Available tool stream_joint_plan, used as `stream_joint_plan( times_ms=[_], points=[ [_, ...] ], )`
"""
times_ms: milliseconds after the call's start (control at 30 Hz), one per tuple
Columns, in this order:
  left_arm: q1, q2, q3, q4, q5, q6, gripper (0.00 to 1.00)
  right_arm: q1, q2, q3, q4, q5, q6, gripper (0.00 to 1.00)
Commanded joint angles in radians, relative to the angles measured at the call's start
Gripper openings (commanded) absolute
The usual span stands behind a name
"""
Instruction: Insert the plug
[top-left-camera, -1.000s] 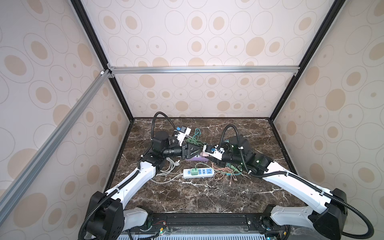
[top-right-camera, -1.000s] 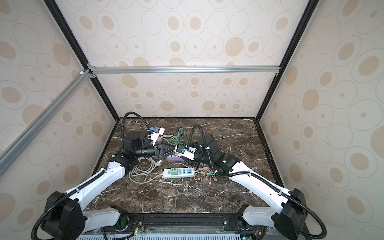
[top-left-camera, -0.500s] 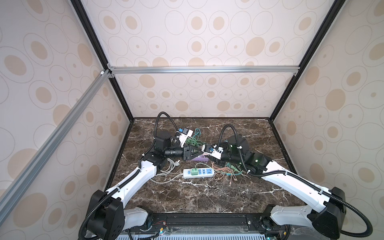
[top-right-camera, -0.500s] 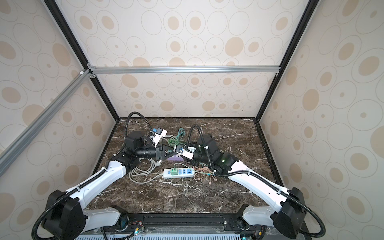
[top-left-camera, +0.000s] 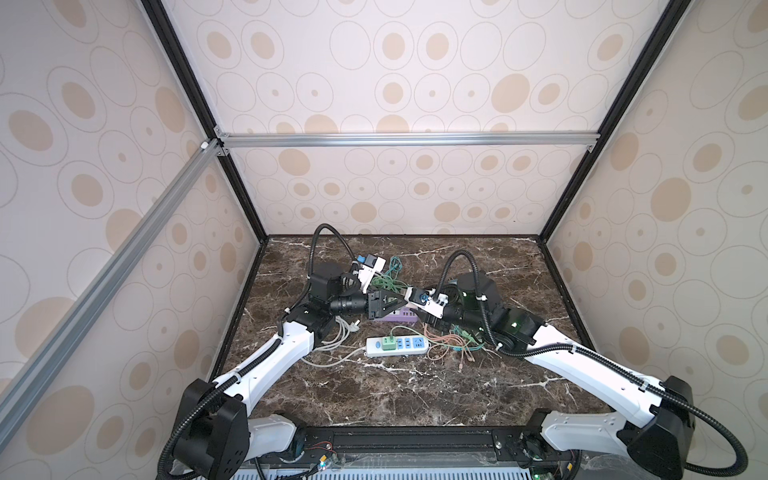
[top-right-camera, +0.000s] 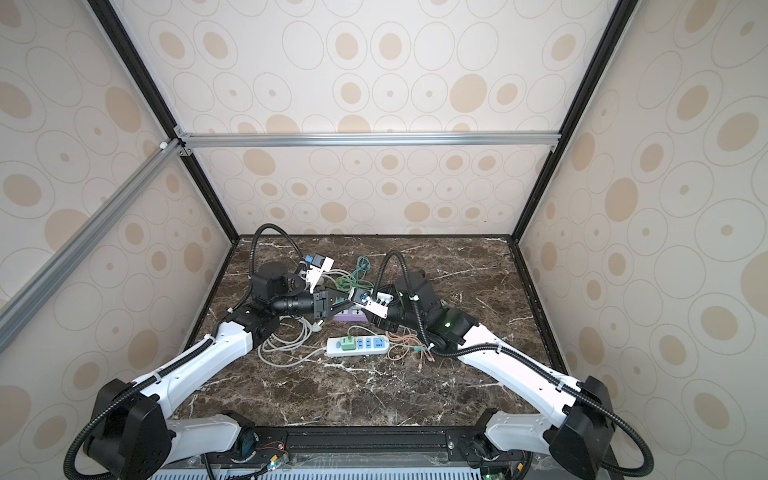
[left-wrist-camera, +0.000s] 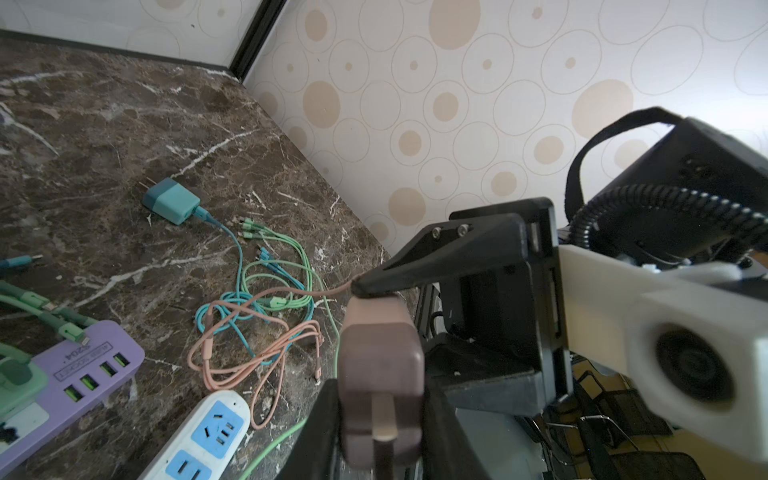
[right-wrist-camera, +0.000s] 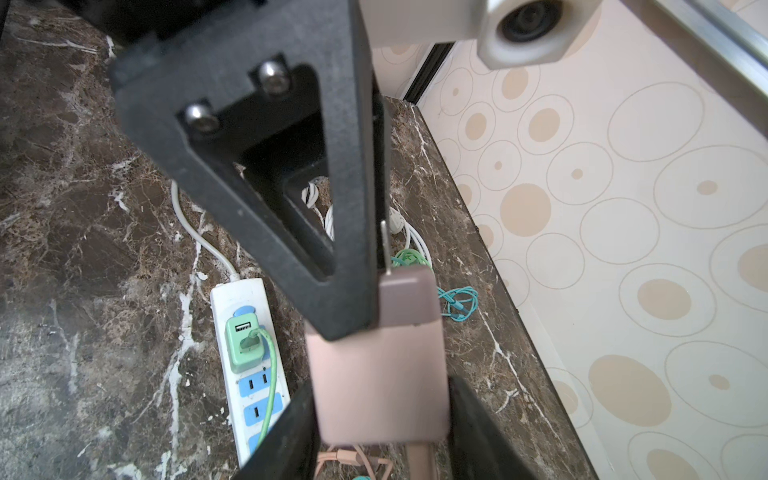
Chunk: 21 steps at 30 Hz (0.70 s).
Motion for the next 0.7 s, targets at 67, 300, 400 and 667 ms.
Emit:
stream_joint_plan(
  times_ms=[67,300,400,667],
  points=[
    [-0.003,-0.039,-0.013,0.114,-0.084,0.000,0.00,0.007,-0.128,-0.054,0.045,0.022,0.142,0.62],
    [-0.003,-0.053,-0.069,0.310,-0.153,-0.074,0.00,-0.032,-0.263,-0.178,0.140,-0.136,0.502,0.68],
    [-0.004,-0.056,-0.099,0.444,-0.152,-0.136,0.00,-0.049,-0.293,-0.257,0.261,-0.263,0.645,0.68],
    [-0.003,-0.066,-0.155,0.709,-0.102,-0.252,0.00,-0.062,-0.224,-0.323,0.568,-0.415,0.844,0.68]
  ],
)
